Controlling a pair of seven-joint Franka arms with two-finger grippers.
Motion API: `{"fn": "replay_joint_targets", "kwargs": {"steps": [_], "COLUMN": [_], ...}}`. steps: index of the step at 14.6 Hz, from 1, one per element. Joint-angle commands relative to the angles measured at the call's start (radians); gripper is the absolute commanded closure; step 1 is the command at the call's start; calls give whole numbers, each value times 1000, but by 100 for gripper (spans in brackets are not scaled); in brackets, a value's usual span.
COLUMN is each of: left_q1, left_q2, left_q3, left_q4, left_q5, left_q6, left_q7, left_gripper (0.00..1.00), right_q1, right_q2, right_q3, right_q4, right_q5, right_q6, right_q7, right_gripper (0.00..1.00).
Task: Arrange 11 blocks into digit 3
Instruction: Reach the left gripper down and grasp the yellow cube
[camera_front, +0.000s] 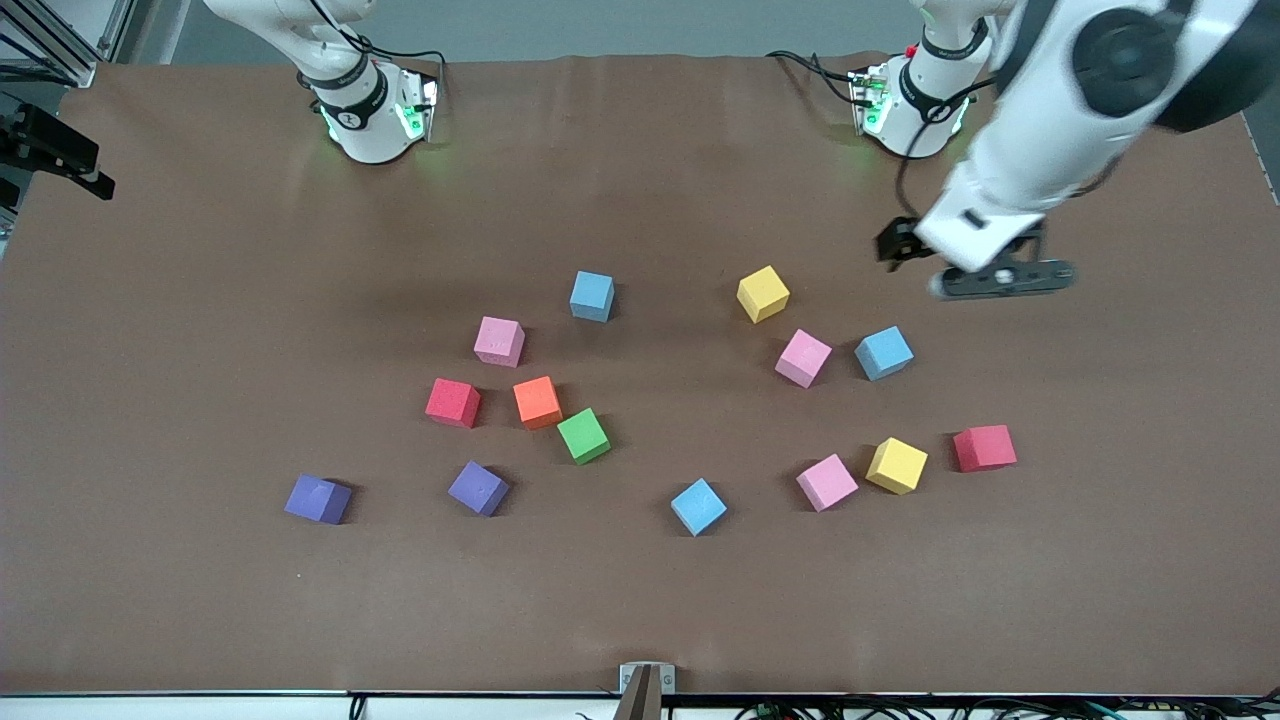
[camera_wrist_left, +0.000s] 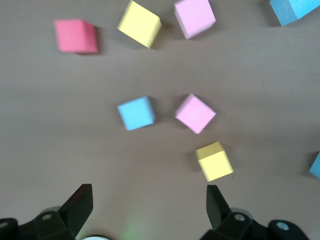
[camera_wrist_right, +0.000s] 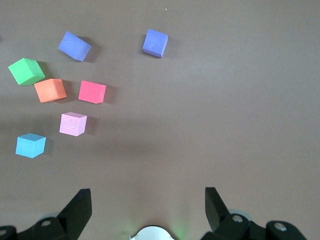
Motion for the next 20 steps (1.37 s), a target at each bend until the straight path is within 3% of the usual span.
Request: {"fn": "replay_joint_targets", "kwargs": {"steps": [1,7,13,17,20], "left_q1": [9,-29,-92,-98,-98], "left_q2": [36,85,240,257,263], "left_q3": [-80,-121,-119,-119,-118], "left_q4": [-105,-375,-383,-385,-403], "left_q5": [-19,-89,-77,-75,-40], "left_q6": [124,504,617,609,603], "left_q7": [-163,-398,-622,-641,-641], "left_gripper": [0,0,0,0,0], "right_q1": [-11,-8,-27,-28,-27], "right_q2": [-2,-2,10,15,84], "right_q3": [7,7,5,7,7], "right_q4": [-2,4,8,1,4], "right_q5": [8,2,4,-15,-21], "right_q6": [-26,-23,-18,75,83], "right_q7": [-1,39,36,35,28], "right_gripper": [0,0,0,0,0]}}
